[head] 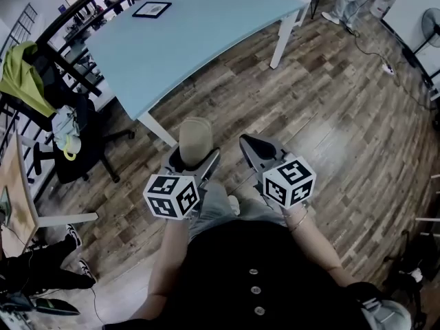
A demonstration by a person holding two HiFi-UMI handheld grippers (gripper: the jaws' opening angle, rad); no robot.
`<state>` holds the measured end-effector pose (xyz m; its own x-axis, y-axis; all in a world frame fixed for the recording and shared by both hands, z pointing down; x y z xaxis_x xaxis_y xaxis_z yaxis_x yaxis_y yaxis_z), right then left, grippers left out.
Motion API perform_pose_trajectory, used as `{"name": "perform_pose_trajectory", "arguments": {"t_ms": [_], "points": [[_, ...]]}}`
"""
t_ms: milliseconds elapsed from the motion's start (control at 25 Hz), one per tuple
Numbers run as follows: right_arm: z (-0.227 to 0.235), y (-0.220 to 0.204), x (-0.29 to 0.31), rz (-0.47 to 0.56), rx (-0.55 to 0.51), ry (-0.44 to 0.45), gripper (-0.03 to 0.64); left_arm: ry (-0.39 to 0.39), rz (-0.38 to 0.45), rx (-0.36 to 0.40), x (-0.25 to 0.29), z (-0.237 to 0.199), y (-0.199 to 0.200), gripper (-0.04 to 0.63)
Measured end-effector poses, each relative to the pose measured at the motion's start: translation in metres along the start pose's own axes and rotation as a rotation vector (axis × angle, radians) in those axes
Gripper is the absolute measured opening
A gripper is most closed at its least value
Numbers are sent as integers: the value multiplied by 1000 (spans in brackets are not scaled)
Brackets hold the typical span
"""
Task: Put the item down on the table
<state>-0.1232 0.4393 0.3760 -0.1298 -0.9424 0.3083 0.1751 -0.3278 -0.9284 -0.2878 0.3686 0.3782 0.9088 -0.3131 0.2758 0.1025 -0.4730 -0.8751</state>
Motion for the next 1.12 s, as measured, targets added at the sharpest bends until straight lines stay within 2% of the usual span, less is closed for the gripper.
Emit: {"name": "perform_pose_trajectory", "arguments": {"t_ms": [320,560,840,1120], "points": [[35,2,7,7,55,-82,5,-35,-35,2,32,-12,11,410],[60,6,36,-9,117,-103,5,-73,-48,5,66,-32,28,410],[90,32,94,3,111,-119,5,-97,-55,1,114,-79,59,410],[119,74,154,20,112,-158,5,-143,-54,18,163,-128,111,410]]}}
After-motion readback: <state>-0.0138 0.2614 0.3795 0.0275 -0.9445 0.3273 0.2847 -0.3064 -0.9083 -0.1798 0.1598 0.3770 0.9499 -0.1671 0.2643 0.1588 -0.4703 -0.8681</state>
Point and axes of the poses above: the fingertips, and each gripper's own axes: x forward along the fingers, z to its right, y out of its top, the point moved 6 cm from there along -x, backward along the fingers, and after that the axes turned 11 degrees about -y, right-handed, at the moved point
